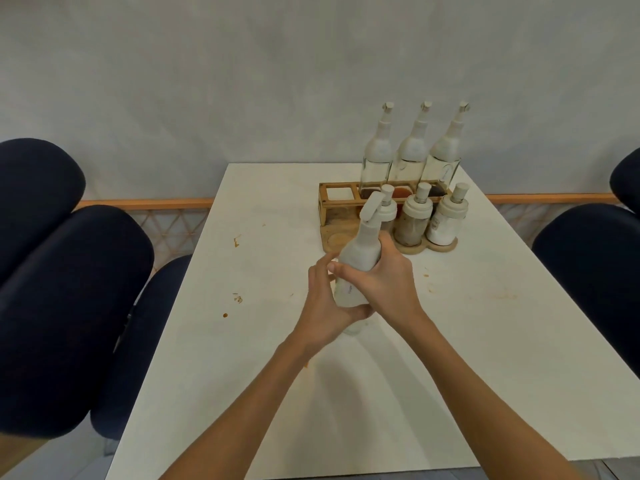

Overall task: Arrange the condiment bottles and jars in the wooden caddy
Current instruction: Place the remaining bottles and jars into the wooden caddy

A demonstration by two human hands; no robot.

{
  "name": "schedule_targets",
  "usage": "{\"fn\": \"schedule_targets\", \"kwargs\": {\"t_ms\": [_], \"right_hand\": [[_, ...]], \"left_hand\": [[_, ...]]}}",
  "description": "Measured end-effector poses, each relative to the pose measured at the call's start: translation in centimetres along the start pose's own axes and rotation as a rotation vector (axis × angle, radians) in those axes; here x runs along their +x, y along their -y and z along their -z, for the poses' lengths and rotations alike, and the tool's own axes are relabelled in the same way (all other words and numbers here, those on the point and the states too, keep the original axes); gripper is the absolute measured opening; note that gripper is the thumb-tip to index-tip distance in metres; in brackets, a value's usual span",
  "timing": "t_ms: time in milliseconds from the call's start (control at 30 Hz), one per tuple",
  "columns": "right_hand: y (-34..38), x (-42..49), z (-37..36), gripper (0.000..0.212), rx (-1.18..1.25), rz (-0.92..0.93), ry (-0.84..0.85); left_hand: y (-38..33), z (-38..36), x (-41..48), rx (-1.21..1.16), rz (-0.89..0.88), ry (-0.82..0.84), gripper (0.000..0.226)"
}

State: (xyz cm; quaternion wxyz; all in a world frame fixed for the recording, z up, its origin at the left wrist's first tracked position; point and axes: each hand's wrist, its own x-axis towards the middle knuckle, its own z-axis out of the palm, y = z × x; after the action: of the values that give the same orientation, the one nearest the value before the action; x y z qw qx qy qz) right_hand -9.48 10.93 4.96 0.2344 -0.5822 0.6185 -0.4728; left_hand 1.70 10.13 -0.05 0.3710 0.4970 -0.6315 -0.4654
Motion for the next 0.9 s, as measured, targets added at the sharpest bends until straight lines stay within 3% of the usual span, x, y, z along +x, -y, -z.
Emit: {"fn": "schedule_targets", "kwargs": {"t_ms": [133, 300, 600, 733, 900], "right_hand": [[0.2, 0.2, 1.4, 0.053, 0.046, -0.101, 0.149], [-0.3, 0.0, 4.1, 0.052, 0.088, -0.148, 0.36], [-2.8, 1.9, 7.1, 0.066, 0.126, -0.116, 0.662], [-2.2, 2.9, 7.6, 0.07, 0.186, -0.054, 0.663], [-0.5, 5.4, 7.9, 0.073, 0.076, 0.079, 0.483]], "left_hand": [[-0.3, -0.8, -0.8, 0.094, 0.001, -0.123, 0.107], [-0.6, -1.1, -0.9, 0.049, -0.012, -0.188, 0.085], [-1.5, 1.9, -0.1, -0.052, 0.032, 0.044, 0.068], [-3.9, 2.5, 0.5, -0.051, 0.041, 0.15, 0.069], [-6.4, 3.5, 2.0, -0.105, -0.024, 0.142, 0.067]]}}
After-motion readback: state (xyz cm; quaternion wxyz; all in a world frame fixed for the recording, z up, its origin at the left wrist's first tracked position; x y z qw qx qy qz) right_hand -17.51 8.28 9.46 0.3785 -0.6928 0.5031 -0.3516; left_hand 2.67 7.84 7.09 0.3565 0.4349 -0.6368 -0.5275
